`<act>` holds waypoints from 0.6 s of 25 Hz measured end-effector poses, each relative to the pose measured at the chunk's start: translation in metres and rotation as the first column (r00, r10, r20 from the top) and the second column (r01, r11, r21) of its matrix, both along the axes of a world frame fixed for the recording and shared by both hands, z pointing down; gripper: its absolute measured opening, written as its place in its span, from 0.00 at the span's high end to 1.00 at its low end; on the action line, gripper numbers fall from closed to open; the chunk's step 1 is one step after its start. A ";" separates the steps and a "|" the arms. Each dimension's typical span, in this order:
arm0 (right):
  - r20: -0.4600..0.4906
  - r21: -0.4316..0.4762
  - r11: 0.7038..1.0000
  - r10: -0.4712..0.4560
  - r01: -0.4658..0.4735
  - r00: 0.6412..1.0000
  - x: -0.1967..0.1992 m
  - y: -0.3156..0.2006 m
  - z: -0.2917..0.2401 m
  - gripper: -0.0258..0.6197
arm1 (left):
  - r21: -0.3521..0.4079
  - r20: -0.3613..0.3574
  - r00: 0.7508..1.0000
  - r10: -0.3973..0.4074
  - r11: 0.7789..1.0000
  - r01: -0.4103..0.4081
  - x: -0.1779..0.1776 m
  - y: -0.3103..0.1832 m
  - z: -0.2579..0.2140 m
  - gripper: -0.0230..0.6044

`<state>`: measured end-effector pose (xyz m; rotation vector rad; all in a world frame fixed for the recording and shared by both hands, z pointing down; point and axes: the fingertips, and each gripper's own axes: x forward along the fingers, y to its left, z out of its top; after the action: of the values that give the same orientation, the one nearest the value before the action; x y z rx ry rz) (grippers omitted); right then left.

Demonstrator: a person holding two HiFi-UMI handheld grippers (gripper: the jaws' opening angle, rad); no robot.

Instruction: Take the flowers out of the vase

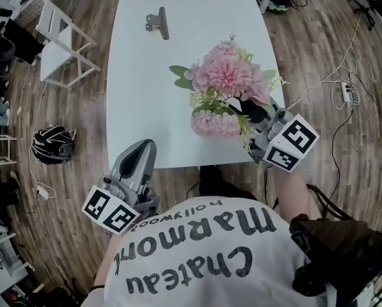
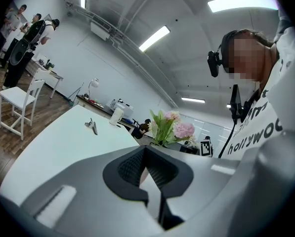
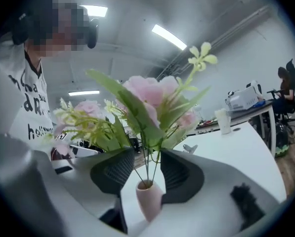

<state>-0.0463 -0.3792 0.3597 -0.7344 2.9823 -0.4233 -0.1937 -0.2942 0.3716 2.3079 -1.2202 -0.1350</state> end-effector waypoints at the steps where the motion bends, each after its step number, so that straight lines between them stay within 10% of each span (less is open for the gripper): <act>1: -0.001 -0.004 1.000 -0.002 0.002 1.000 0.000 -0.002 0.000 0.69 | -0.001 -0.001 1.000 -0.003 1.000 0.003 0.000 -0.001 0.000 0.96; 15: 0.004 -0.022 0.999 -0.026 0.026 1.000 -0.007 -0.004 0.007 0.88 | 0.037 -0.011 1.000 -0.022 0.999 0.023 0.000 -0.016 0.004 0.96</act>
<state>-0.0532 -0.3835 0.3667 -0.6965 2.9919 -0.4586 -0.1942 -0.3106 0.3753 2.3231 -1.2486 -0.1792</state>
